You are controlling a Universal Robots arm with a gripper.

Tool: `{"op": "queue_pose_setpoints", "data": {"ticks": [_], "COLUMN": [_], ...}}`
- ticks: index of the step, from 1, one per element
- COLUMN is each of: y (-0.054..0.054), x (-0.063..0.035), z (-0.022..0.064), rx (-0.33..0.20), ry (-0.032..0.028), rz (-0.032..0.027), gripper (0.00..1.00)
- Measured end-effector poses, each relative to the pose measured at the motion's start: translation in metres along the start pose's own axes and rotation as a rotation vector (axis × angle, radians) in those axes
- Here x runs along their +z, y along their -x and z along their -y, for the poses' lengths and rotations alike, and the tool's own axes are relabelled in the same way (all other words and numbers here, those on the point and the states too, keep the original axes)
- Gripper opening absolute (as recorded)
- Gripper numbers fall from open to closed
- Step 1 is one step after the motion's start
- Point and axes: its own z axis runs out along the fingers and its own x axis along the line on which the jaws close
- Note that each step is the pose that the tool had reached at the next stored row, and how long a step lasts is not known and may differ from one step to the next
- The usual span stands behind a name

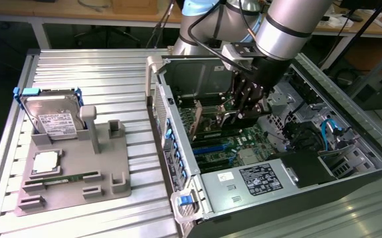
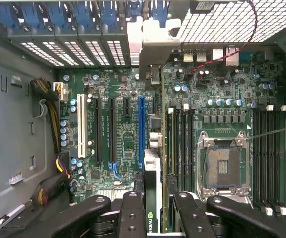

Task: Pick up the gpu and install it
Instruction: 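Insert the gpu into the slot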

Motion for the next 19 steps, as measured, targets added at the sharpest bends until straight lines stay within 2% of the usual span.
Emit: {"op": "queue_pose_setpoints", "data": {"ticks": [3, 6, 8, 19], "y": [0.0, 0.0, 0.0, -0.0001], "x": [0.0011, 0.0023, 0.0028, 0.0043], "z": [-0.0019, -0.0032, -0.004, -0.0084], "rx": [-0.002, -0.008, -0.013, -0.016], "ry": [-0.0064, -0.0166, -0.0197, -0.0209], "rz": [-0.0002, -0.0006, -0.0007, -0.0008], "gripper": [0.27, 0.27, 0.27, 0.27]}}
